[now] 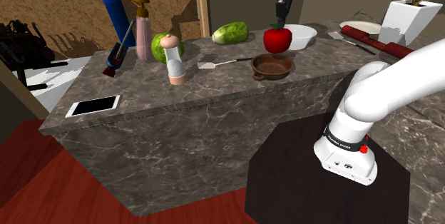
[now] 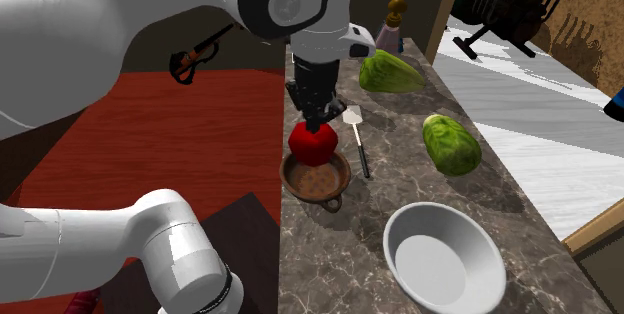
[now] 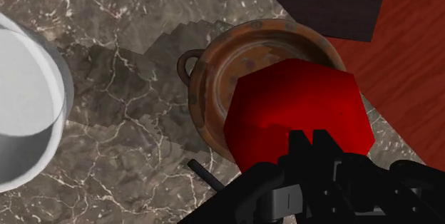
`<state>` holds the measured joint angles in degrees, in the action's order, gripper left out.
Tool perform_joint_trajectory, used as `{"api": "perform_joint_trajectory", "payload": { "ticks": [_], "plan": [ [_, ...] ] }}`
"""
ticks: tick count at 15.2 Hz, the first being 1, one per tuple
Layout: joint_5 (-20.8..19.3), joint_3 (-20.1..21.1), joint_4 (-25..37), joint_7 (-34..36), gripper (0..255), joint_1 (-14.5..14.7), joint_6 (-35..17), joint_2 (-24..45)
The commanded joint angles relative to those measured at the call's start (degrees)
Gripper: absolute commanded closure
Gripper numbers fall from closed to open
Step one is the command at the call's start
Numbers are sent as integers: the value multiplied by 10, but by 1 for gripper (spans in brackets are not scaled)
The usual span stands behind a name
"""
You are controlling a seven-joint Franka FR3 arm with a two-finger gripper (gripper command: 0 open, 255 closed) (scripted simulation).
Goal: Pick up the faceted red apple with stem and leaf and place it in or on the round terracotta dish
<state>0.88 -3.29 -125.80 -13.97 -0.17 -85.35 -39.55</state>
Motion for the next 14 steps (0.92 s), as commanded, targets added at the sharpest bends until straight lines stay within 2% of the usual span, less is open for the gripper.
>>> {"api": "perform_joint_trajectory", "payload": {
  "ticks": [1,10,14],
  "plan": [
    [0,0,-20,0,255,0,-13,-7],
    [-2,-1,-101,-2,255,-2,-78,-24],
    [-2,-1,-107,-3,255,-2,-82,-25]
  ]
}}
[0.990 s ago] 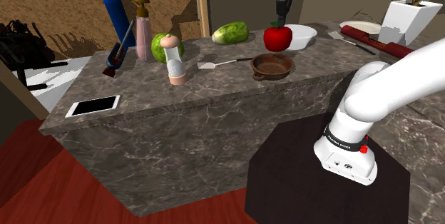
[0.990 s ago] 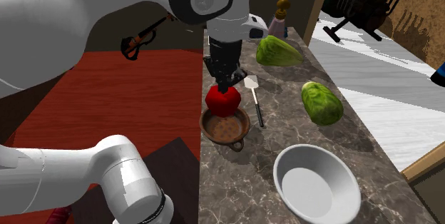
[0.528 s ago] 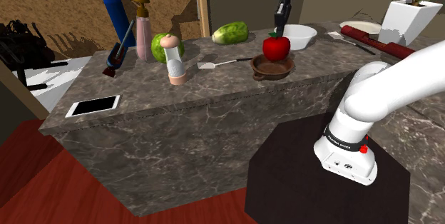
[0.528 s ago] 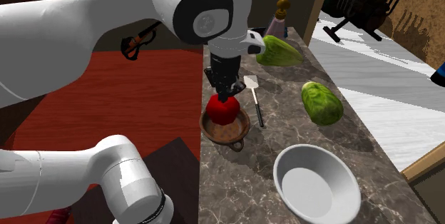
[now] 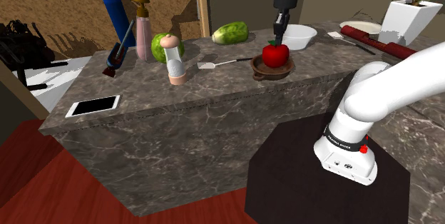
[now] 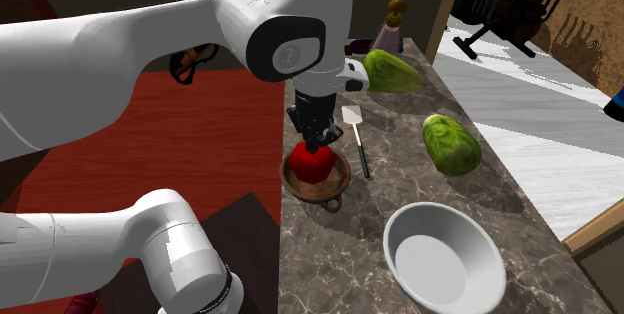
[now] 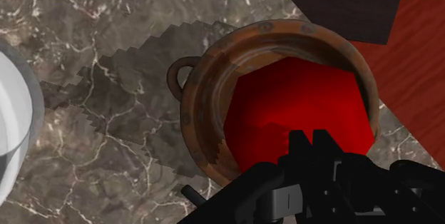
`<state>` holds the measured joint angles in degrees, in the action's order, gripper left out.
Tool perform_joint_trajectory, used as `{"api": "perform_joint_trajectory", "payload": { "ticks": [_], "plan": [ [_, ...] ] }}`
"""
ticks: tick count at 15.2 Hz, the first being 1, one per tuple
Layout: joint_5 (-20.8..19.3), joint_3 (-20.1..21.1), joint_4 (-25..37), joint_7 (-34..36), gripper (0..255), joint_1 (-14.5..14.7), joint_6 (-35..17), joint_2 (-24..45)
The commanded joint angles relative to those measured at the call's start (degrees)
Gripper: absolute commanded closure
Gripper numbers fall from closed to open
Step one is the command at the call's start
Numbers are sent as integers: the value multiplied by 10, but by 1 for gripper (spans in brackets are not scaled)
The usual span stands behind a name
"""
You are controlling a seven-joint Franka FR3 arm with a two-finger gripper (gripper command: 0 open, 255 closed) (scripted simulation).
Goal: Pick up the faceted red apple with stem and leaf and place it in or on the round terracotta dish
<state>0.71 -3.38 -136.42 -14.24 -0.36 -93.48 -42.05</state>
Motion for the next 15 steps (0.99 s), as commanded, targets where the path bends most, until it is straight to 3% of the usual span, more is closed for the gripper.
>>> {"api": "perform_joint_trajectory", "payload": {
  "ticks": [1,4,5,10,15],
  "plan": [
    [0,0,-1,0,255,0,-1,0],
    [0,0,-1,0,255,0,-1,0],
    [0,0,-1,0,0,0,-1,0],
    [0,0,-1,0,0,0,-1,0],
    [0,-1,85,0,0,1,66,18]
  ]
}}
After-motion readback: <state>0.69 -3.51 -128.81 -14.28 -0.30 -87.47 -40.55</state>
